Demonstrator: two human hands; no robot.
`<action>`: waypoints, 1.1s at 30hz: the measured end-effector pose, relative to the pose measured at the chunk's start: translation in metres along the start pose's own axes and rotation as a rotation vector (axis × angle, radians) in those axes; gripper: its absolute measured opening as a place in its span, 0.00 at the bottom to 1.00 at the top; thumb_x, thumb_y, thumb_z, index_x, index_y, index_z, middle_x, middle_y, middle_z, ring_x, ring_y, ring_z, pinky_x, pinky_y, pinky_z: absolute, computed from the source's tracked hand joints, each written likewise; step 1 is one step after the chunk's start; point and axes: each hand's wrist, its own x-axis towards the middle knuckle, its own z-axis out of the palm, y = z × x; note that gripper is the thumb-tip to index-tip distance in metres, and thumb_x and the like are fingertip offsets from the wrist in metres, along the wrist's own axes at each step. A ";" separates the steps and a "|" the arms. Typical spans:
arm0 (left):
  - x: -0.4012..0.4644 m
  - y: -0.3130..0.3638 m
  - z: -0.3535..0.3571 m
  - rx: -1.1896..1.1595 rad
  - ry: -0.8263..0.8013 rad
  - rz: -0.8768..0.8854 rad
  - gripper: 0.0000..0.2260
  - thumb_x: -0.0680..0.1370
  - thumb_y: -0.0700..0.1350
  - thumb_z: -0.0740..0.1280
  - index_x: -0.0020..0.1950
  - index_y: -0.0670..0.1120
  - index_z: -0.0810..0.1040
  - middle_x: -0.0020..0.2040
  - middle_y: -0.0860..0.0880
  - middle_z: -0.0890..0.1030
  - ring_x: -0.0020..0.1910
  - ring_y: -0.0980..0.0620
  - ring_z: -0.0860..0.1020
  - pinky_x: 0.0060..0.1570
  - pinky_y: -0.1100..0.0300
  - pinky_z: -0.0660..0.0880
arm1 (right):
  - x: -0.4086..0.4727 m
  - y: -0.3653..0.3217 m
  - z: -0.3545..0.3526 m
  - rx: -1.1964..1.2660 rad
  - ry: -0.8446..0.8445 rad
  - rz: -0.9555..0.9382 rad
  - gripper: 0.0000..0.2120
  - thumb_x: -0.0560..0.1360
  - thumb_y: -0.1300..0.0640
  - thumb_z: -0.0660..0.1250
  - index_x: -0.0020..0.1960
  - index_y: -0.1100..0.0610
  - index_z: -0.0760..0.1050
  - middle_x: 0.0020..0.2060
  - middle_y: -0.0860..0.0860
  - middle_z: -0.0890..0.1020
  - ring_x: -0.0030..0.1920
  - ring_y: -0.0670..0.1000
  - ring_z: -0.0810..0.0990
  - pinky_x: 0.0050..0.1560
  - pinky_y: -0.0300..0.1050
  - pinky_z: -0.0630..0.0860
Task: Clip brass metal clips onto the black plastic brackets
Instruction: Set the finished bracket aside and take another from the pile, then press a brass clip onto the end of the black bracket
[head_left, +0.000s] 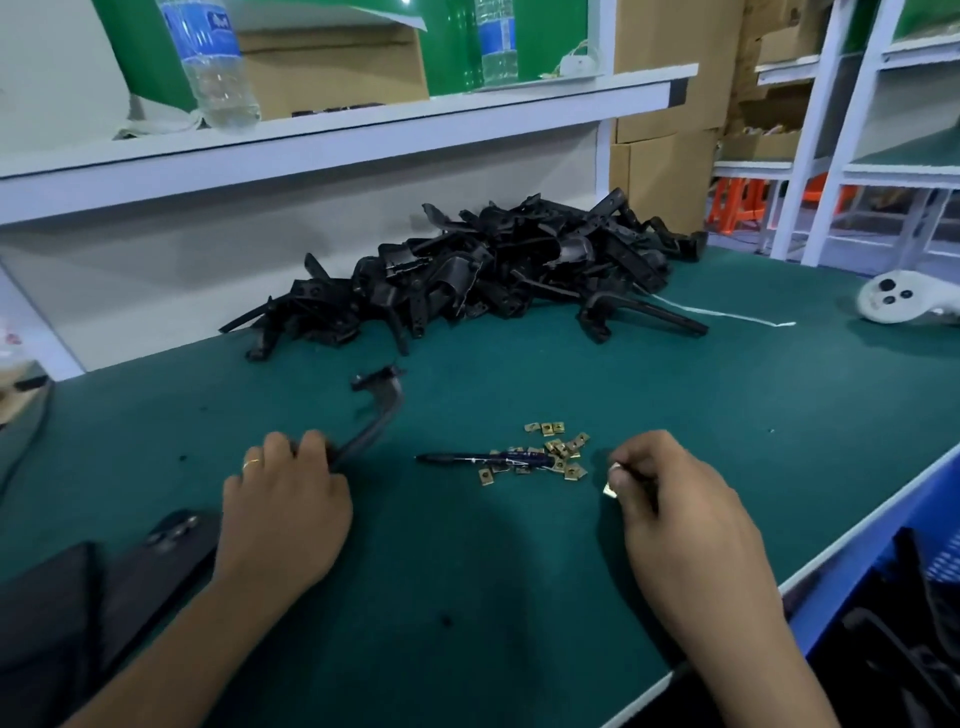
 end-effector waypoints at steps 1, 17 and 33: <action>-0.010 0.000 -0.003 0.006 -0.013 -0.026 0.09 0.78 0.46 0.64 0.54 0.42 0.74 0.45 0.45 0.69 0.45 0.40 0.72 0.41 0.47 0.68 | 0.000 0.000 0.000 0.033 0.011 0.020 0.05 0.81 0.52 0.66 0.49 0.45 0.70 0.44 0.40 0.81 0.49 0.50 0.78 0.47 0.53 0.76; -0.025 0.011 -0.027 -0.215 -0.187 0.285 0.19 0.82 0.62 0.57 0.72 0.61 0.67 0.52 0.57 0.68 0.45 0.54 0.76 0.40 0.55 0.73 | -0.005 -0.008 -0.005 0.890 0.058 0.148 0.07 0.78 0.67 0.71 0.48 0.57 0.85 0.39 0.54 0.87 0.38 0.51 0.86 0.40 0.36 0.80; -0.041 0.034 -0.041 -0.403 -0.163 0.469 0.27 0.81 0.62 0.54 0.80 0.71 0.54 0.48 0.57 0.65 0.33 0.54 0.71 0.32 0.50 0.77 | -0.012 -0.028 0.017 1.128 -0.185 0.193 0.06 0.76 0.67 0.72 0.45 0.59 0.86 0.36 0.57 0.85 0.38 0.52 0.83 0.41 0.40 0.80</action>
